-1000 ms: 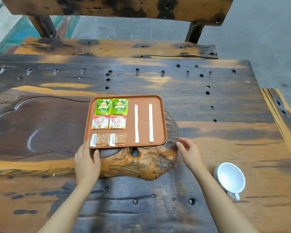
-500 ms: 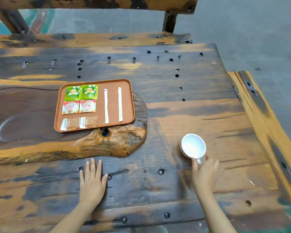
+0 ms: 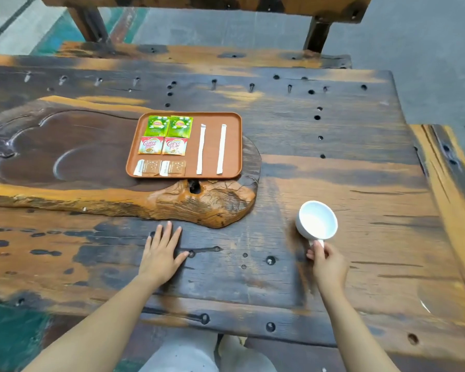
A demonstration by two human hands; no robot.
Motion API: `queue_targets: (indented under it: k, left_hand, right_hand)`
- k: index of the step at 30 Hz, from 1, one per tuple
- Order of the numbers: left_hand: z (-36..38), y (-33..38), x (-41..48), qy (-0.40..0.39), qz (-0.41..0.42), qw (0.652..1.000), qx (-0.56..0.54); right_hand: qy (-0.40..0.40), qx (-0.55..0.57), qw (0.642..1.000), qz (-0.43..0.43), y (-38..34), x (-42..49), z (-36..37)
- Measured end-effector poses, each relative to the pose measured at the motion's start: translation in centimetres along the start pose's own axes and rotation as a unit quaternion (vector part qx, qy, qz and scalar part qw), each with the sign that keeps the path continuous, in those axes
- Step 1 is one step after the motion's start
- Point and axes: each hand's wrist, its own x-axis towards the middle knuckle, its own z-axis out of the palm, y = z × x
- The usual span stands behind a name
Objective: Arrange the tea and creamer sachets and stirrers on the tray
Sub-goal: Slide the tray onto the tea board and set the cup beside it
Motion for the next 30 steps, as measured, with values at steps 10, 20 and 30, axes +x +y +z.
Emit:
queue_targets:
  k: [10, 20, 30]
  left_hand:
    - [-1.4, -8.3, -1.4, 0.012, -0.088, 0.996, -0.003]
    - [-1.2, -15.7, -0.6, -0.001, -0.081, 0.996, -0.047]
    - [-0.8, -19.7, 0.9, 0.021, 0.031, 0.999, 0.02]
  right_hand:
    - [-0.142, -0.078, 0.971, -0.177, -8.1, 0.0, 5.2]
    - [-0.275, -0.101, 0.915, -0.277, -20.3, -1.5, 18.9]
    - [-0.302, -0.139, 0.862, -0.381, -29.1, -2.7, 31.4]
